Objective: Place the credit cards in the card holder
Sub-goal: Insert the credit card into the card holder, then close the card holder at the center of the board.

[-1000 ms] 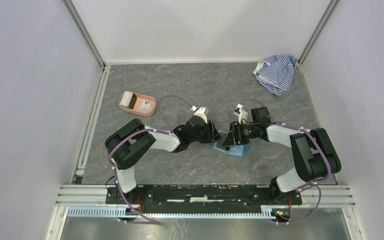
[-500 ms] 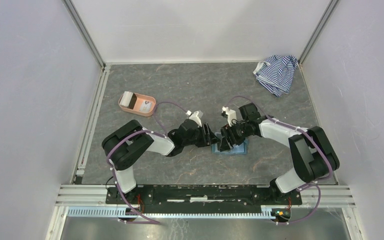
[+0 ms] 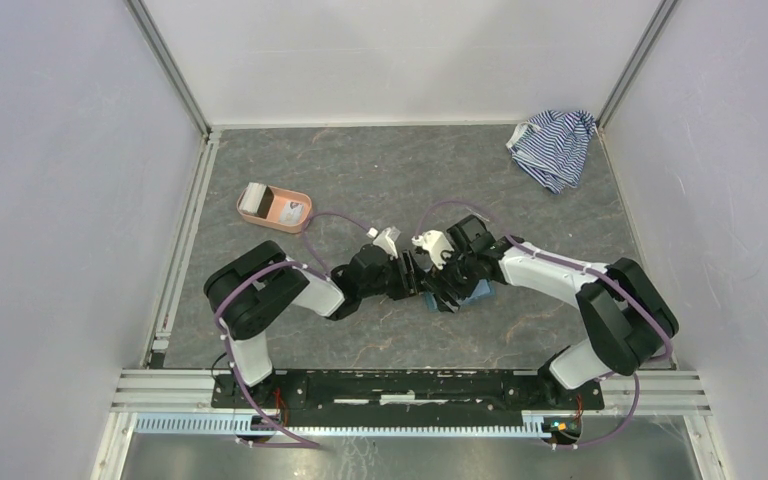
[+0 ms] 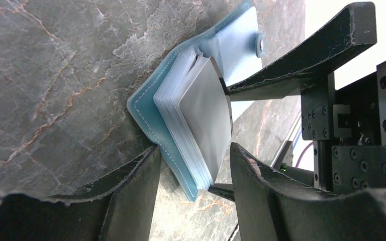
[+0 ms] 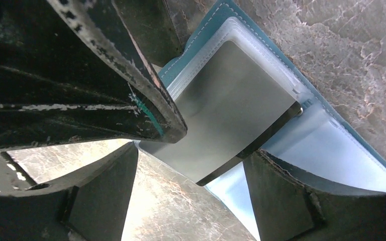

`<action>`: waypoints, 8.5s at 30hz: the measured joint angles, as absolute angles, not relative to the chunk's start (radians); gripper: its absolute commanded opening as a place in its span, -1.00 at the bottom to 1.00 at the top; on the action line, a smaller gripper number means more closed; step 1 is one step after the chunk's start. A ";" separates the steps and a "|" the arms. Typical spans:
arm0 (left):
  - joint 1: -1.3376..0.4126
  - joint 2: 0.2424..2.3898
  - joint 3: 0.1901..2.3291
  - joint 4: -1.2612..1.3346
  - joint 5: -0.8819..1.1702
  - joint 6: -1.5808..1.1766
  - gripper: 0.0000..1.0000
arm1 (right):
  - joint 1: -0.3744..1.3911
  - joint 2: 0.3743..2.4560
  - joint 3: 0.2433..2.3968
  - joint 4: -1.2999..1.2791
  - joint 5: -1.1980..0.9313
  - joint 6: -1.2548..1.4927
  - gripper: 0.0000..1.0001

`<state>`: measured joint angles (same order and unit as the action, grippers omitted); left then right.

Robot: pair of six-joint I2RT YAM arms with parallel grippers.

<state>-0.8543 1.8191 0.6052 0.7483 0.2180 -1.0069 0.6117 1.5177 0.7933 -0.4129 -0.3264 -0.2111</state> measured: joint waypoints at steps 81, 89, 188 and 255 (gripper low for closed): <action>-0.910 1.776 0.332 1.001 0.234 -1.263 0.11 | 0.265 1.471 0.819 -0.313 -0.498 -0.493 -0.60; -0.917 1.812 0.298 1.152 0.227 -1.274 0.40 | 0.246 1.524 0.812 -0.319 -0.497 -0.496 -0.42; -0.879 1.924 0.370 1.287 0.125 -1.274 0.64 | 0.227 1.549 0.817 -0.464 -0.599 -0.697 -0.60; -0.986 1.867 0.368 1.236 -0.129 -1.403 0.86 | 0.275 1.292 0.707 -0.280 -0.661 -0.479 0.49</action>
